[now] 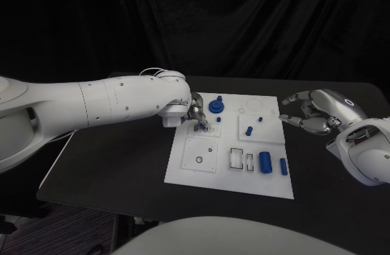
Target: Assemble the parts on the task board
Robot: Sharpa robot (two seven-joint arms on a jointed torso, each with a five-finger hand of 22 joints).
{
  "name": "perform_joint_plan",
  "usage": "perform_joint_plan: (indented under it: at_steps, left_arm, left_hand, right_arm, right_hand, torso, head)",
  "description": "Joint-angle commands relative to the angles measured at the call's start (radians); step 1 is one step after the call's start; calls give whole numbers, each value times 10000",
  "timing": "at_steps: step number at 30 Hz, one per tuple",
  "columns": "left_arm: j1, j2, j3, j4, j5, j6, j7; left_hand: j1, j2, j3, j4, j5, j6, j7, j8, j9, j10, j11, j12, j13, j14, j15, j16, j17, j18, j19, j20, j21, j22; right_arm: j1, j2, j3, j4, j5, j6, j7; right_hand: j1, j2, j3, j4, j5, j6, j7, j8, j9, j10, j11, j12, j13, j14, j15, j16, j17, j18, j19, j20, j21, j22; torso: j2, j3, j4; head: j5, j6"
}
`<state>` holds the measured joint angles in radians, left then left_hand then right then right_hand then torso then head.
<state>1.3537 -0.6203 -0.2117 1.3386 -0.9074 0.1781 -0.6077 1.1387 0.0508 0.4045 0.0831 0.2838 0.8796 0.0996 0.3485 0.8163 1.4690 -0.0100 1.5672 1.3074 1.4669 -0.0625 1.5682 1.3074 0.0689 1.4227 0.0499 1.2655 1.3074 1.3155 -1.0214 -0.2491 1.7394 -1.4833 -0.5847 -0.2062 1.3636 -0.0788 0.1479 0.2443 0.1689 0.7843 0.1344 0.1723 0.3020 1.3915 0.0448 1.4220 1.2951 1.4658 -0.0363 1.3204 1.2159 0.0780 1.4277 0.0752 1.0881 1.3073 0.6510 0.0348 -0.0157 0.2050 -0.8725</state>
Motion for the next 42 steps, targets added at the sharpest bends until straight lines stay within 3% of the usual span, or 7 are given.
perform_joint_plan:
  at_steps: [1,20,28,42]
  left_arm:
    - [-47,38,9,-9,-2,-146,257]
    - [-199,133,9,-140,-2,-362,509]
    - [-239,129,9,-189,-2,-330,450]
    - [-292,91,9,-218,-2,-112,289]
  left_hand:
    - [-122,9,-8,73,-78,477,-429,-37,-19,1018,-71,35,2634,1039,-57,26,2634,52,18,-59,-47,1597]
    - [-293,32,-82,176,-364,510,-427,-132,-90,1018,-67,35,2634,1039,-57,26,2634,76,-22,-61,-181,1561]
    - [-420,27,-191,267,-645,541,-418,-203,-135,1018,-58,35,2634,1039,-48,26,2634,89,-46,-56,-268,1541]
    - [-1051,-192,-1039,809,-1155,582,-347,-499,-314,1018,5,35,2634,1039,4,26,2634,117,-92,-13,-477,1504]
  right_arm:
    - [-23,8,6,-8,8,81,-206]
    - [-24,3,6,-29,93,191,-273]
    - [-25,17,6,-42,118,298,-342]
    - [-50,18,6,-51,124,569,-520]
  right_hand:
    - [24,49,-2,42,61,57,-17,40,-8,-58,18,-35,-8,151,82,-33,-12,177,-68,25,-24,1287]
    - [32,51,-2,48,100,66,-17,42,-23,-49,17,-33,-1,150,82,-40,-21,179,-69,24,-39,1283]
    - [33,49,-5,53,115,76,-18,46,-29,-72,16,-54,-37,144,81,-59,-46,184,-75,24,-64,1277]
    - [31,47,-8,58,129,84,-19,50,-34,-89,16,-70,-64,137,81,-78,-72,192,-88,24,-108,1265]
  torso:
    - [-4,-1,-10]
    - [-10,-2,0]
    - [-9,-1,7]
    - [-13,-5,-1]
  head:
    - [-15,-1]
    - [17,-1]
    - [23,-1]
    - [62,-1]
